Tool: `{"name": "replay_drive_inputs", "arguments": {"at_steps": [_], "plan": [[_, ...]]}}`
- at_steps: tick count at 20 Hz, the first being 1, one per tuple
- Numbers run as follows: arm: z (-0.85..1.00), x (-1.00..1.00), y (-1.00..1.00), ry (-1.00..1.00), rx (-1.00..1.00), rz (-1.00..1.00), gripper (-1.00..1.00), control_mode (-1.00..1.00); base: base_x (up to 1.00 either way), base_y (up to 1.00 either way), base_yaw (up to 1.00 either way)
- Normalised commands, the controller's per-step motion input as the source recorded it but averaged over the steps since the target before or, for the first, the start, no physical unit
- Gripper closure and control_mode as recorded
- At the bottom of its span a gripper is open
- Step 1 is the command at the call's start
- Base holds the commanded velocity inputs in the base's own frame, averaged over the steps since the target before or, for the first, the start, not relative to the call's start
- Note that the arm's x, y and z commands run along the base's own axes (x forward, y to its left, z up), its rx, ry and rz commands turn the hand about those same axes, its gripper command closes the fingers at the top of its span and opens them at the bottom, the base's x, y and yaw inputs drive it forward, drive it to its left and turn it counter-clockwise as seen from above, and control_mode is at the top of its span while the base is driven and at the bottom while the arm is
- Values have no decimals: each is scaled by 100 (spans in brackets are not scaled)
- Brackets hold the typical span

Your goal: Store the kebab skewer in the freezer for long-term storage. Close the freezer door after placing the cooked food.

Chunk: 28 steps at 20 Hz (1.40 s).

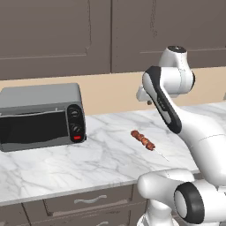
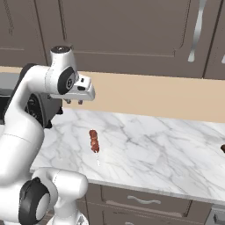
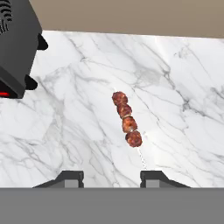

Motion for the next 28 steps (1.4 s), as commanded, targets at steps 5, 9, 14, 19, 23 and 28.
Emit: {"name": "replay_drive_inputs", "arguments": {"at_steps": [5,9,14,19,23,28], "plan": [[-12,0,0,1,0,0,-100,-100,0,0,0],[-47,0,0,10,-5,0,-100,-100,0,0,0],[-49,0,-1,8,-9,0,-100,-100,0,0,0],[-60,1,-7,4,-7,0,-100,-100,0,0,0],[-54,5,-14,0,0,0,-100,-100,0,0,0],[-54,14,-23,0,0,1,-100,-100,0,0,0]]}}
